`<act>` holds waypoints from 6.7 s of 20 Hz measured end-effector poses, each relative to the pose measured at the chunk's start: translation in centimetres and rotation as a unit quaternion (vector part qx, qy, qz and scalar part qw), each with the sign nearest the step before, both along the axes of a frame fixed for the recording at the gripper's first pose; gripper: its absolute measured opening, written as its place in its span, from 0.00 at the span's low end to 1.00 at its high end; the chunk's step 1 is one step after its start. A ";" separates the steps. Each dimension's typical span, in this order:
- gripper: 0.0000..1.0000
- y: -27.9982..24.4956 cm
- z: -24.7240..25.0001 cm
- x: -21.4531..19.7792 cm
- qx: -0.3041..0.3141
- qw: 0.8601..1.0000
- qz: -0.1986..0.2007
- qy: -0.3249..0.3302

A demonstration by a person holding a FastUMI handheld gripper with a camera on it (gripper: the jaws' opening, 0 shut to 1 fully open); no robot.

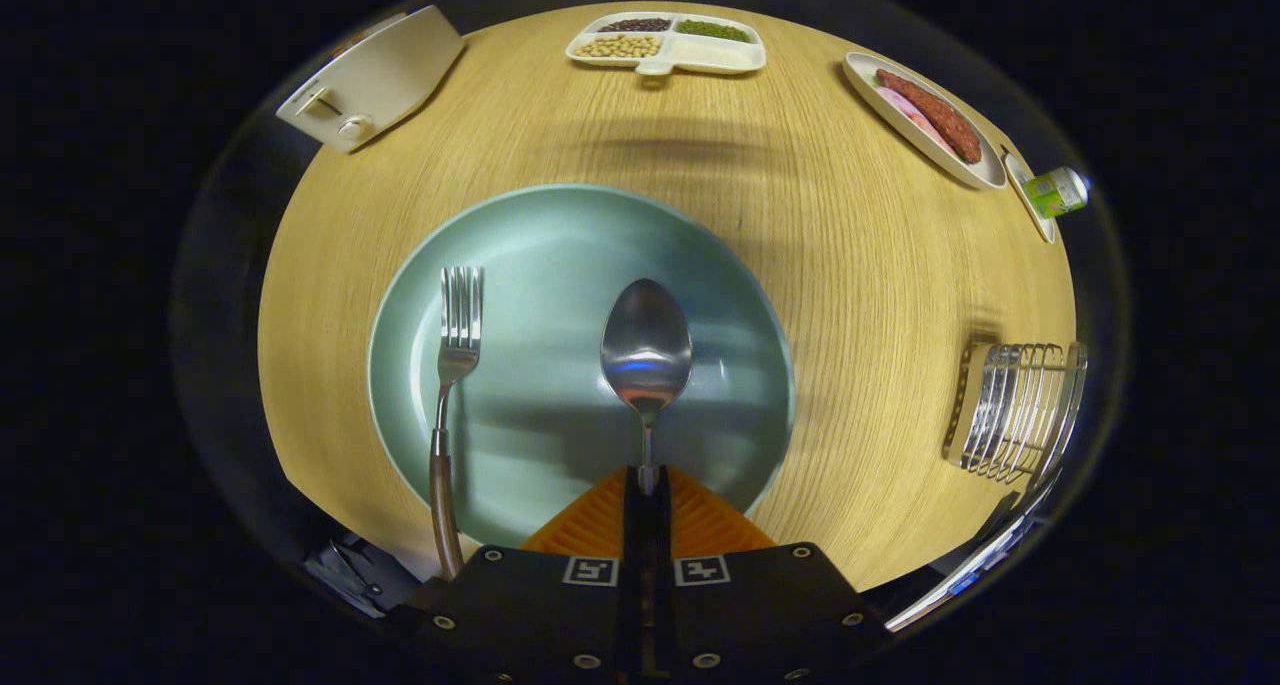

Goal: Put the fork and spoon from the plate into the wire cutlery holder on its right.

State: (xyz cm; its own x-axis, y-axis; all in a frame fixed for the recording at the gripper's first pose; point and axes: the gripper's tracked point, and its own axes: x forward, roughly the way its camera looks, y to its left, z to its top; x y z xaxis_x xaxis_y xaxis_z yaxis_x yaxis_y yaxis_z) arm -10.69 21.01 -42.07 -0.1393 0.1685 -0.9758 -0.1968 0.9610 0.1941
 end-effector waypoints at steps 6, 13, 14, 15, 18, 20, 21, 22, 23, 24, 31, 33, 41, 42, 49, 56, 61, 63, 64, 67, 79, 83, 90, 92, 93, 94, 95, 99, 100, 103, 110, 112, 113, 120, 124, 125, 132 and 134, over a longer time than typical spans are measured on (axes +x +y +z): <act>0.04 -0.8 0.8 0.6 0.016 0.999 0.015 -0.034; 0.04 -3.8 4.7 1.6 0.049 0.995 -0.029 -0.082; 0.04 -4.7 5.5 1.8 0.051 0.994 -0.037 -0.091; 0.04 -5.7 6.2 2.0 0.053 0.993 -0.045 -0.099; 0.04 -9.2 8.4 2.8 0.052 0.988 -0.071 -0.127; 0.04 -11.8 9.6 3.1 0.047 0.984 -0.088 -0.145; 0.04 -13.0 10.2 3.3 0.045 0.983 -0.096 -0.152; 0.04 -14.3 10.6 3.2 0.042 0.981 -0.105 -0.159; 0.04 -15.7 10.8 3.1 0.039 0.980 -0.112 -0.162; 0.04 -17.0 11.0 3.0 0.035 0.978 -0.123 -0.165; 0.04 -26.3 9.8 1.3 -0.008 0.975 -0.154 -0.159; 0.04 -28.0 8.8 0.8 -0.017 0.977 -0.149 -0.150; 0.04 -27.7 6.5 0.2 -0.002 0.989 -0.080 -0.124; 0.04 -27.5 6.4 0.3 -0.001 0.990 -0.074 -0.123; 0.10 -27.2 7.1 2.8 -0.004 0.982 -0.104 -0.156; 0.27 -26.0 11.8 8.7 0.006 0.942 -0.145 -0.303; 0.65 -23.6 17.3 12.9 0.045 0.881 -0.175 -0.436; 0.74 -22.4 20.0 14.2 0.067 0.845 -0.187 -0.497; 0.79 -21.8 21.2 14.7 0.076 0.827 -0.189 -0.524; 0.83 -19.5 24.1 15.5 0.100 0.779 -0.181 -0.591; 0.94 -7.1 24.9 14.9 0.169 0.771 -0.099 -0.606; 0.97 -2.4 23.9 14.6 0.196 0.795 -0.063 -0.571; 0.97 4.2 15.9 11.7 0.180 0.894 -0.007 -0.410; 0.97 5.6 13.4 10.1 0.167 0.918 0.017 -0.361; 0.97 6.4 12.3 9.3 0.166 0.927 0.026 -0.334; 0.96 7.0 11.2 8.4 0.163 0.937 0.034 -0.307; 0.96 7.1 9.8 7.3 0.156 0.948 0.045 -0.273; 0.86 8.4 6.2 3.5 0.157 0.976 0.046 -0.145; 0.82 8.8 5.8 3.3 0.157 0.978 0.043 -0.130; 0.72 9.5 4.4 2.5 0.142 0.984 0.041 -0.097; 0.36 9.7 1.5 0.4 0.086 0.994 0.058 -0.033; 0.22 9.7 0.8 0.2 0.069 0.996 0.050 -0.027; 0.18 9.4 1.1 0.3 0.065 0.996 0.052 -0.018; 0.04 8.1 1.4 1.1 0.060 0.997 0.042 -0.030; 0.04 7.0 2.6 2.3 0.071 0.996 0.020 -0.055; 0.04 6.6 2.9 2.5 0.074 0.995 0.015 -0.061; 0.04 2.2 5.9 4.3 0.095 0.989 -0.044 -0.104; 0.03 0.6 6.8 4.7 0.105 0.986 -0.068 -0.115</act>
State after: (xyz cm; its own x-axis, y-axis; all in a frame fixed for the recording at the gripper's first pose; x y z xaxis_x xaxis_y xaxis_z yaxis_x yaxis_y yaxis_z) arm -6.00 21.64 -35.25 0.1184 0.3715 -0.9208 -0.1306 0.9251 0.3565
